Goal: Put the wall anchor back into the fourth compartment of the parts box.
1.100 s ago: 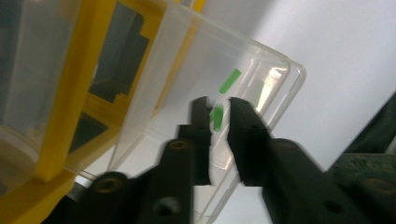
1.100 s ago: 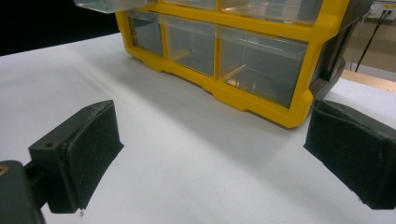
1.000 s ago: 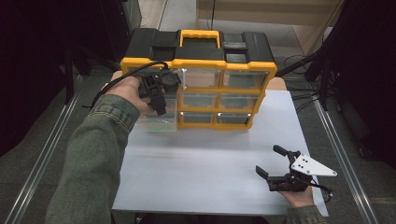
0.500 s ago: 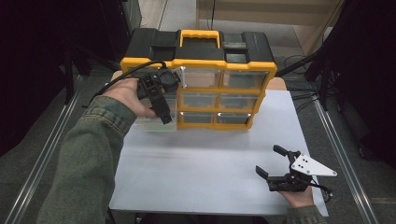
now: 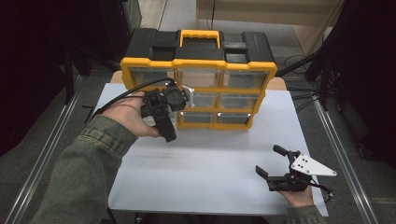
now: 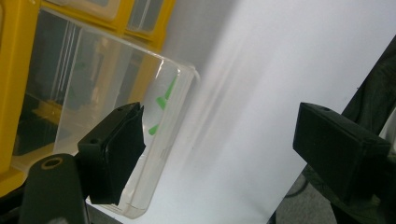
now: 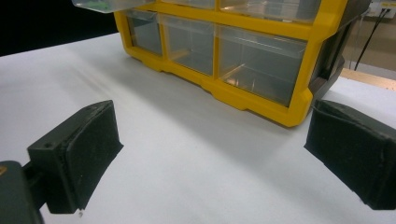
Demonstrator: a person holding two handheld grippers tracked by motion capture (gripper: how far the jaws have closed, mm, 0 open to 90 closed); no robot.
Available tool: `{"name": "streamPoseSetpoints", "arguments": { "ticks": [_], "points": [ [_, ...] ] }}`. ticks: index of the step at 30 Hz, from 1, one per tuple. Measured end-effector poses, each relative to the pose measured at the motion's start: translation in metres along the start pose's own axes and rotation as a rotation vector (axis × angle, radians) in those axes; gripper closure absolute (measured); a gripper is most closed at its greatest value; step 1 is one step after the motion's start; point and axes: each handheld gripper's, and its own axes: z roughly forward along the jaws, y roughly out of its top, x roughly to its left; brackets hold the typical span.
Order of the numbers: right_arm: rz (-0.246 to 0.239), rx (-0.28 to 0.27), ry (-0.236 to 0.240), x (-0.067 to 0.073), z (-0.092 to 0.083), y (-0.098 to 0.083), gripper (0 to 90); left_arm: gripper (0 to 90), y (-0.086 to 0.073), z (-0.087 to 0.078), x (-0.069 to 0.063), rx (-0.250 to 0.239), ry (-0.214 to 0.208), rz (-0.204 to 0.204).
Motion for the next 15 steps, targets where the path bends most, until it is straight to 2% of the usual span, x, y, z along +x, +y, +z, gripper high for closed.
{"name": "streamPoseSetpoints", "arguments": {
  "ticks": [5,10,13,15],
  "points": [
    [0.001,0.001,0.000,0.000,0.000,0.000,3.2,16.7,-0.005,-0.002,-0.007,-0.015,-0.021,-0.008],
    [0.000,0.002,0.000,0.001,0.000,0.000,3.2,16.8,-0.014,0.006,-0.017,-0.022,-0.032,-0.018],
    [0.001,0.001,0.000,0.001,0.000,0.000,3.2,16.8,-0.017,0.010,-0.021,-0.022,-0.020,-0.022],
    [-0.002,-0.001,-0.001,0.000,0.000,0.000,3.2,16.8,-0.021,0.016,-0.031,-0.017,-0.028,-0.017]
  ]
}}
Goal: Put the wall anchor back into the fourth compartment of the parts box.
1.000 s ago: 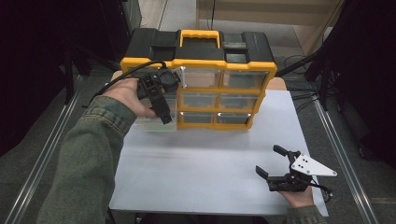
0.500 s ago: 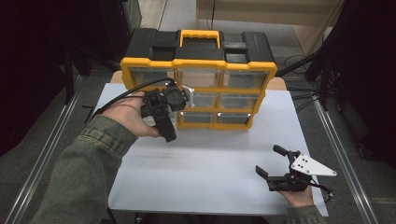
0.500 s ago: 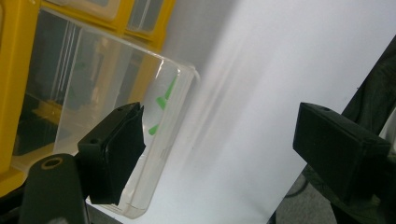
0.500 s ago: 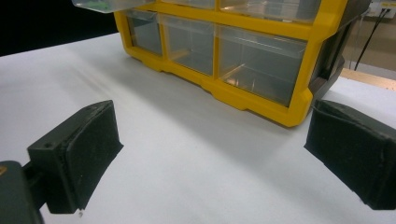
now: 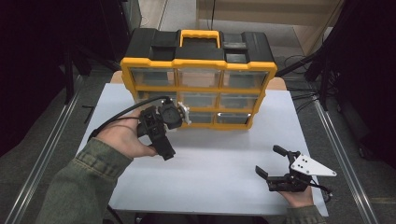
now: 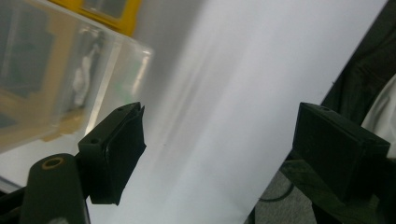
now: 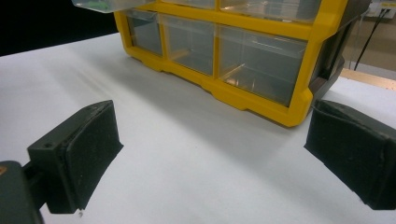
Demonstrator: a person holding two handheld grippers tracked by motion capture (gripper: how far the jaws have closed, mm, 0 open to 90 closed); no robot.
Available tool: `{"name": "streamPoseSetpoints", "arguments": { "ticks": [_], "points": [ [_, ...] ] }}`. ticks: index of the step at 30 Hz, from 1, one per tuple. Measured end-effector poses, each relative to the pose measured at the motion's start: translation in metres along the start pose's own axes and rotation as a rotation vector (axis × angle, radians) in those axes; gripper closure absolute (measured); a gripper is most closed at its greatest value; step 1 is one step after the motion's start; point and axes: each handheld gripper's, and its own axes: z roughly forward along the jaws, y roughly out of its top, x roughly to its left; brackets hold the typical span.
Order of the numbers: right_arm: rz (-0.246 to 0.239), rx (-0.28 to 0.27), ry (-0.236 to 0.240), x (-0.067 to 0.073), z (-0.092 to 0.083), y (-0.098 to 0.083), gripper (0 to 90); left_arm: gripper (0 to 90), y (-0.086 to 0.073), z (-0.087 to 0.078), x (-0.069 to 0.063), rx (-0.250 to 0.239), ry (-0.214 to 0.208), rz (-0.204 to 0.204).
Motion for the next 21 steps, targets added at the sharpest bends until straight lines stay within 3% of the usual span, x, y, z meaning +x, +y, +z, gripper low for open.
{"name": "streamPoseSetpoints", "arguments": {
  "ticks": [8,12,17,21],
  "points": [
    [0.004,0.006,0.004,0.001,0.000,0.000,3.2,16.9,-0.007,0.018,-0.011,0.014,-0.012,0.004],
    [0.003,0.011,0.004,0.001,0.001,-0.001,3.2,19.4,-0.010,0.039,-0.015,0.018,-0.043,0.003],
    [0.000,0.009,0.002,0.001,0.001,-0.001,3.1,19.4,-0.015,0.062,-0.014,0.042,-0.049,-0.013],
    [-0.001,0.011,0.002,0.001,0.001,-0.001,3.1,19.4,-0.019,0.072,-0.011,0.035,-0.055,-0.031]
  ]
}}
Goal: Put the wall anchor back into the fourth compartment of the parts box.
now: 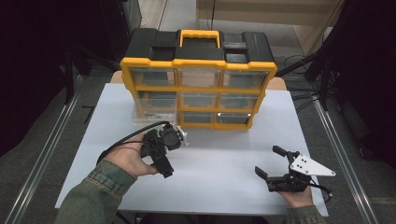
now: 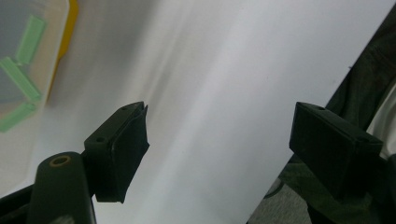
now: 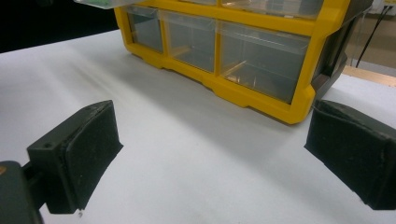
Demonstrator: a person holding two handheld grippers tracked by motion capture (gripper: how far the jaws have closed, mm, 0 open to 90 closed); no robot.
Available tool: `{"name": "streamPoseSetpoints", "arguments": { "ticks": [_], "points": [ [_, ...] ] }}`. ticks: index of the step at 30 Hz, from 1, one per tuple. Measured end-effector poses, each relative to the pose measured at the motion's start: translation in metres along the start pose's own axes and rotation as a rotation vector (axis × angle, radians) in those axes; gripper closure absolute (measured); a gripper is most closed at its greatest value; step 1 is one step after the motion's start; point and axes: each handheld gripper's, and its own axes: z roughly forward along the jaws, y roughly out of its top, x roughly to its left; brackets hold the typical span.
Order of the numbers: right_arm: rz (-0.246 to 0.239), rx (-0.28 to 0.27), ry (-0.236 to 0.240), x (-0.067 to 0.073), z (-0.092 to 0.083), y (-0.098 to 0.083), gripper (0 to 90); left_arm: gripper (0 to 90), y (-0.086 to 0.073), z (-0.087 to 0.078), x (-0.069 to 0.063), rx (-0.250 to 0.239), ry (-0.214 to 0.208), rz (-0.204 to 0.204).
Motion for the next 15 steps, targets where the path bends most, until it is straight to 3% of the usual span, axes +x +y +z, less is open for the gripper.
{"name": "streamPoseSetpoints", "arguments": {
  "ticks": [3,15],
  "points": [
    [0.000,0.004,0.001,0.000,0.000,0.000,3.1,19.4,-0.006,0.018,0.006,0.000,-0.023,-0.022],
    [-0.006,0.010,-0.002,0.001,0.002,-0.001,3.1,19.4,-0.031,0.051,0.009,0.009,-0.053,-0.061]
  ]
}}
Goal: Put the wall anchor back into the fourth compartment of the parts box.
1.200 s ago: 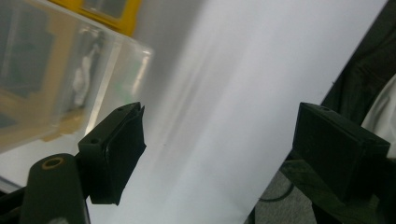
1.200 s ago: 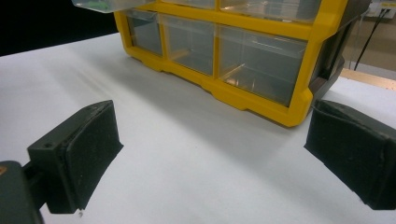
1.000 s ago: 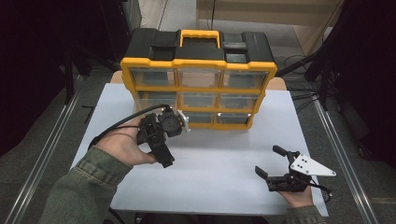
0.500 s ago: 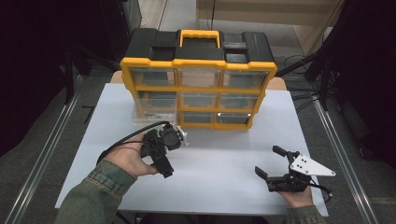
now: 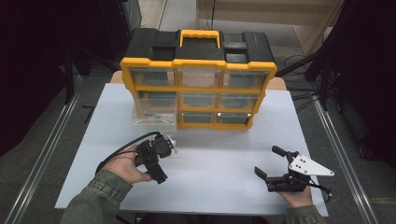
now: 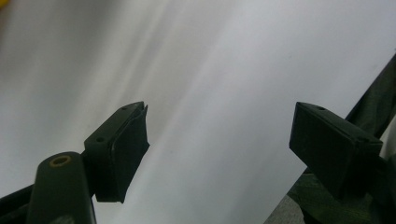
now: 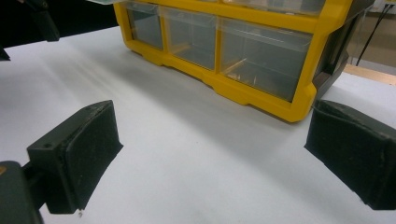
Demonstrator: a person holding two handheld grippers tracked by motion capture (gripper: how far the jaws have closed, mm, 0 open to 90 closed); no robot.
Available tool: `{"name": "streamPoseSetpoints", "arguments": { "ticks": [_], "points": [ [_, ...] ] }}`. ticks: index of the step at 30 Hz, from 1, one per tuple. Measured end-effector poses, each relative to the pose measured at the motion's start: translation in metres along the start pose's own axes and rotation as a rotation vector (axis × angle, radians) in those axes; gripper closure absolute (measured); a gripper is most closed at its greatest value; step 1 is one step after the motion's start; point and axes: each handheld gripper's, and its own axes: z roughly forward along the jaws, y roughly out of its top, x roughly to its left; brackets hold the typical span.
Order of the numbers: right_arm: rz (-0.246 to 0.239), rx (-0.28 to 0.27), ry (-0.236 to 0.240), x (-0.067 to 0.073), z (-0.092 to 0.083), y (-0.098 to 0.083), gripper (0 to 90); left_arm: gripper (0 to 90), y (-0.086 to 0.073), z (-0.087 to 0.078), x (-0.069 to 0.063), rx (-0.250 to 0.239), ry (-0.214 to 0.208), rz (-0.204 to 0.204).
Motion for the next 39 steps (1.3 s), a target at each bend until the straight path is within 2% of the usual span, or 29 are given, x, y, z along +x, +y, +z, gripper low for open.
{"name": "streamPoseSetpoints", "arguments": {
  "ticks": [3,4,8,13,16,21,23,25,31,34,38,39],
  "points": [
    [0.001,0.003,0.000,0.000,0.000,0.000,3.1,19.4,-0.012,0.012,0.004,-0.007,-0.004,-0.026],
    [0.001,0.003,0.000,0.000,0.000,0.000,3.1,19.4,-0.012,0.012,0.004,-0.007,-0.004,-0.026],
    [-0.002,0.002,0.000,0.000,0.001,0.000,3.1,19.4,-0.028,0.021,0.011,-0.012,-0.013,-0.068],
    [-0.002,0.004,-0.001,0.000,0.001,0.000,3.1,19.3,-0.048,0.028,0.016,-0.033,-0.026,-0.108],
    [-0.001,0.006,-0.002,0.000,0.001,0.000,3.1,19.4,-0.054,0.030,0.017,-0.046,-0.033,-0.126],
    [-0.002,0.004,-0.004,0.000,0.001,0.000,3.1,19.4,-0.066,0.030,0.018,-0.093,-0.016,-0.154],
    [-0.002,0.005,-0.003,0.000,0.001,0.000,3.1,19.4,-0.075,0.029,0.021,-0.153,-0.018,-0.186],
    [-0.005,0.005,-0.003,0.000,0.001,0.000,3.1,19.4,-0.082,0.029,0.023,-0.209,-0.016,-0.199],
    [-0.008,0.003,-0.006,0.000,0.000,0.000,3.1,19.1,-0.111,0.030,0.023,-0.402,0.065,-0.269],
    [-0.007,0.001,-0.006,0.000,0.001,0.000,3.1,19.0,-0.122,0.033,0.026,-0.475,0.087,-0.314],
    [-0.003,-0.002,0.001,0.001,0.001,0.000,3.1,17.2,-0.131,0.039,0.027,-0.568,0.139,-0.317],
    [-0.002,-0.004,0.002,0.000,0.001,0.000,3.0,17.2,-0.133,0.040,0.028,-0.613,0.161,-0.321]
  ]
}}
